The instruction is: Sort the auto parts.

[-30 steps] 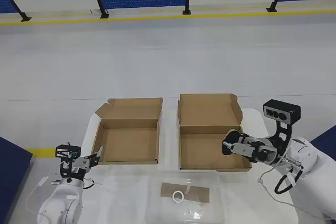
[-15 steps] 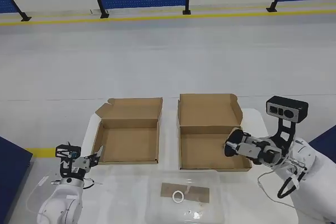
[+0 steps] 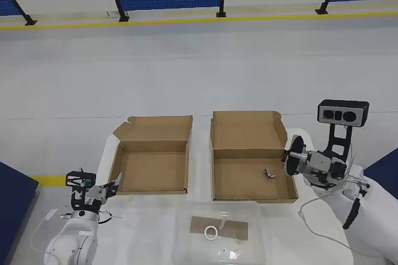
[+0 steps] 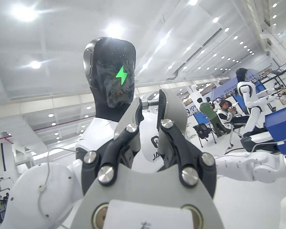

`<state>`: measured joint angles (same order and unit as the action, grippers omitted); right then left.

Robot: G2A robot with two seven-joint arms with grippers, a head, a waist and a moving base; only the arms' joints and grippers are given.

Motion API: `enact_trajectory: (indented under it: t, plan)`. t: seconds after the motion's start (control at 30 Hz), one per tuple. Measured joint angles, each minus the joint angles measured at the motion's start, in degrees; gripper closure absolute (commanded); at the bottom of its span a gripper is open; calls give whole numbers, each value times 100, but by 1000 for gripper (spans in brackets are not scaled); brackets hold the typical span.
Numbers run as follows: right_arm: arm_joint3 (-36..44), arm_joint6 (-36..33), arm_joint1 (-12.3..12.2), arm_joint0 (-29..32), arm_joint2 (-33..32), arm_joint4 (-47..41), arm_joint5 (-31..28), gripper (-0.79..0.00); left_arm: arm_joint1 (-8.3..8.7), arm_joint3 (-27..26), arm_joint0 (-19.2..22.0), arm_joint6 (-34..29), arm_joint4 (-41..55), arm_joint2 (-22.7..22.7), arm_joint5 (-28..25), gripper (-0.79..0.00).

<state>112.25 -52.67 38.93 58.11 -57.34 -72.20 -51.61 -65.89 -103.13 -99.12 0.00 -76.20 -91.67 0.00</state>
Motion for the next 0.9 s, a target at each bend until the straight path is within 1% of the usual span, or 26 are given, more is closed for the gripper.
enact_trajectory:
  t: [0.13,0.2,0.33,0.53,0.63,0.77,0.9]
  plan:
    - [17,23,1,12,1,4,15,0,0,0,0,0,0,0,0,-785]
    - [89,159,24,75,-22,5,132,0,0,0,0,0,0,0,0,-785]
    - [219,318,114,286,-67,-400,202,0,0,0,0,0,0,0,0,-785]
    - [222,17,260,462,-138,-1116,272,0,0,0,0,0,0,0,0,-785]
    - [146,-162,323,509,-224,-1240,340,0,0,0,0,0,0,0,0,-785]
    - [47,-307,387,555,-358,-1063,433,0,0,0,0,0,0,0,0,-785]
    - [-38,-343,430,596,-500,-552,544,0,0,0,0,0,0,0,0,-785]
